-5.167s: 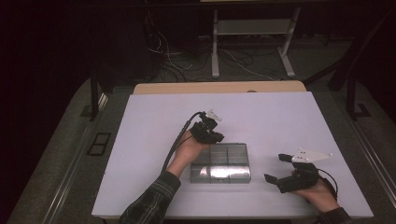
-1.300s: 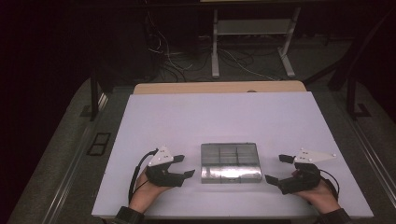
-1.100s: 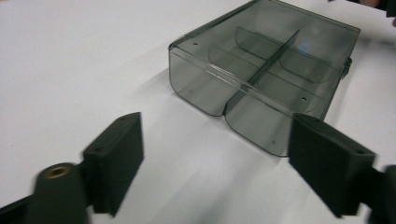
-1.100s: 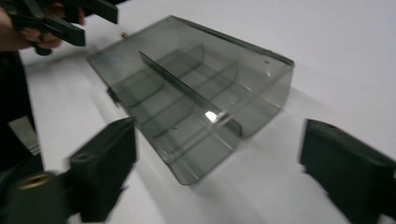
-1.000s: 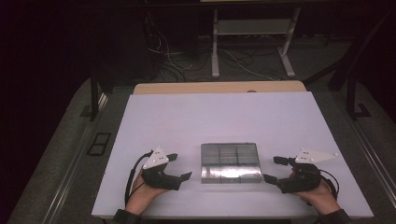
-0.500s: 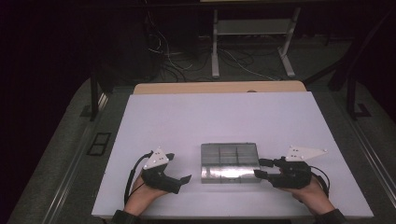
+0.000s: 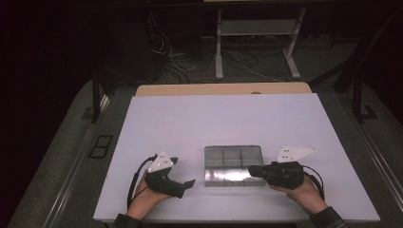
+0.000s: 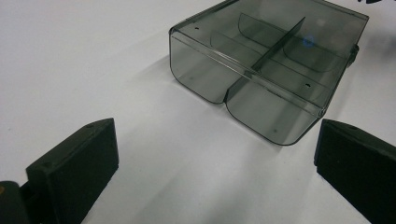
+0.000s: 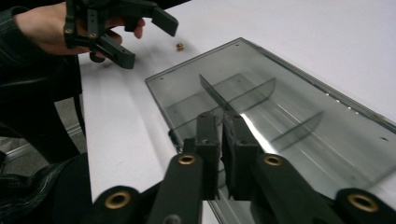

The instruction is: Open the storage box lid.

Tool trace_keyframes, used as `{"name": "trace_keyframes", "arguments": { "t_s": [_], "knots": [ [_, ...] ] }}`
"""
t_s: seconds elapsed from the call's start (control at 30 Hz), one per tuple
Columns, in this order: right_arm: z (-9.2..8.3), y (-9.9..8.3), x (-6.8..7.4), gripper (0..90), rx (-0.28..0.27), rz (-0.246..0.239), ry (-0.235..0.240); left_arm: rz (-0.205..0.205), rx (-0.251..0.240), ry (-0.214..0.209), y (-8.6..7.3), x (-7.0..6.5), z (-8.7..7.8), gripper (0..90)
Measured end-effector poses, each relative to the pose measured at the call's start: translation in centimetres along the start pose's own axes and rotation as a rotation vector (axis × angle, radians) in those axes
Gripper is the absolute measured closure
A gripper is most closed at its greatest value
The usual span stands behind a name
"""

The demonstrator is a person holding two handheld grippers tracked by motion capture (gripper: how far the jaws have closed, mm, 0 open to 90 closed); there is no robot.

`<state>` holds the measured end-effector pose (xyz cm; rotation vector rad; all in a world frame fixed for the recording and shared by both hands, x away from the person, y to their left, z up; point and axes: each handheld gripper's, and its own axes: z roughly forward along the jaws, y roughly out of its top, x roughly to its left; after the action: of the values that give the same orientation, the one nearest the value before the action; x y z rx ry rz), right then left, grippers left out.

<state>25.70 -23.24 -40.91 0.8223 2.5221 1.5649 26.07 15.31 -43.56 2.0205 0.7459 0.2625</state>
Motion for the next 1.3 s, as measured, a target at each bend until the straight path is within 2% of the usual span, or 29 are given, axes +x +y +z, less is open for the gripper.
{"name": "trace_keyframes", "arguments": {
  "t_s": [0.13, 0.6, 0.97, 1.17, 1.3],
  "knots": [
    [0.5, 0.0, 0.3, 89.3, 0.003, -0.002, 0.018, 0.004, 0.006, -0.004, -0.1, 0.0, 0.1, 0.0],
    [2.3, -0.9, 1.5, 89.3, 0.049, -0.032, 0.075, 0.003, 0.000, -0.010, -0.1, 0.0, 0.2, 0.0],
    [3.3, -2.1, 2.4, 89.3, 0.098, -0.076, 0.065, 0.013, 0.008, -0.013, -0.1, 0.0, 0.3, 0.0],
    [3.8, -2.8, 2.6, 89.3, 0.134, -0.088, 0.055, 0.014, 0.010, -0.015, -0.2, 0.0, 0.3, 0.0],
    [4.2, -3.1, 2.6, 89.3, 0.139, -0.084, 0.041, 0.013, 0.010, -0.015, -0.2, -0.1, 0.3, 0.0]
  ]
}}
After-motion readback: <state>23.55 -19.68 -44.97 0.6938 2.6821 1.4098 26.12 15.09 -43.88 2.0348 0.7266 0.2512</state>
